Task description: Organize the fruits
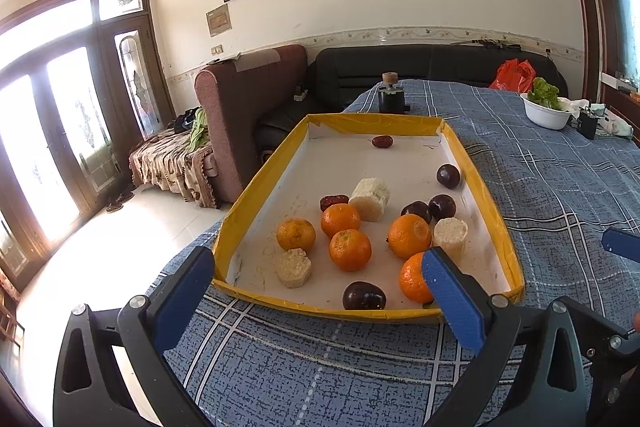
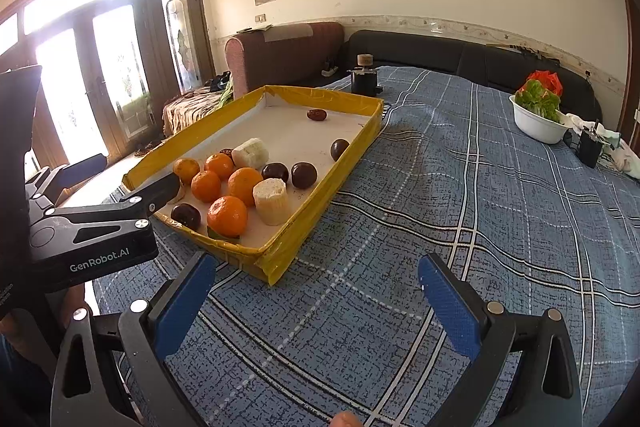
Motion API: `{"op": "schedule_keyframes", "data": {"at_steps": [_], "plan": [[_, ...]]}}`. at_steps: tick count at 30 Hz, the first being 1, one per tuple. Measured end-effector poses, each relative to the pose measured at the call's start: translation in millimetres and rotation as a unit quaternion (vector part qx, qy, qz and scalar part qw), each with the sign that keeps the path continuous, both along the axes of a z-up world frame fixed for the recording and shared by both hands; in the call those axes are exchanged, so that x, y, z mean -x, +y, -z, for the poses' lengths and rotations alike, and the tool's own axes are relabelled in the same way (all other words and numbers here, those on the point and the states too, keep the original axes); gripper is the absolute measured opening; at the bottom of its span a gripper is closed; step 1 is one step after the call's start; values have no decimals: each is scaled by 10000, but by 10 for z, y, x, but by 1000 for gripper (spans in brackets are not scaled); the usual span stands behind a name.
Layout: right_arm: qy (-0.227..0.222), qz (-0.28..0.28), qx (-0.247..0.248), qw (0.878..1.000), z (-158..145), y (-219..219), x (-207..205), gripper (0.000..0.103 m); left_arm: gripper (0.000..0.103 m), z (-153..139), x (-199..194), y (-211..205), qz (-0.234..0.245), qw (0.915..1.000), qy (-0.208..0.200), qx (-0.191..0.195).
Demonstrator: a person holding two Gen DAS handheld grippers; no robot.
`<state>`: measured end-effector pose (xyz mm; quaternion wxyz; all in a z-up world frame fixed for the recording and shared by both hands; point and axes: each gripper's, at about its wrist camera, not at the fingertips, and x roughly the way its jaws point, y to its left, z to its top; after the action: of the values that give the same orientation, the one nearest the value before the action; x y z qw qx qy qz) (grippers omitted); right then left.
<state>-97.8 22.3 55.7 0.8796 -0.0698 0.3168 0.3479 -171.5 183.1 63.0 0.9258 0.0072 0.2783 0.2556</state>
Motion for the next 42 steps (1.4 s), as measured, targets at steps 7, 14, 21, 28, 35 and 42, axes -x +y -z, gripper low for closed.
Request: {"op": "schedule_keyframes", "data": {"at_steps": [7,14,21,28,35,42], "plan": [[5,2,3,10000,1,2,1,103,103,-3,8,-11,5,10000,10,-29],[6,3,4,10000,3,-1,1,103,103,-3,10,-12,-6,10000,4,-20],[10,6,-3,10000,3,-4,-2,103,103,-1,6,-11,-7,10000,9,-19],[9,8,2,10000,2,-7,-8,103,103,-5,16,-4,-2,10000,17,-9],[201,251,-156,9994,-16,-176,-97,103,103,-113,-73,-179,283,9996,15,-66],[116,938,-250,9952,-170,-692,-193,103,103,-253,-299,-498,826,9965,58,104]]}}
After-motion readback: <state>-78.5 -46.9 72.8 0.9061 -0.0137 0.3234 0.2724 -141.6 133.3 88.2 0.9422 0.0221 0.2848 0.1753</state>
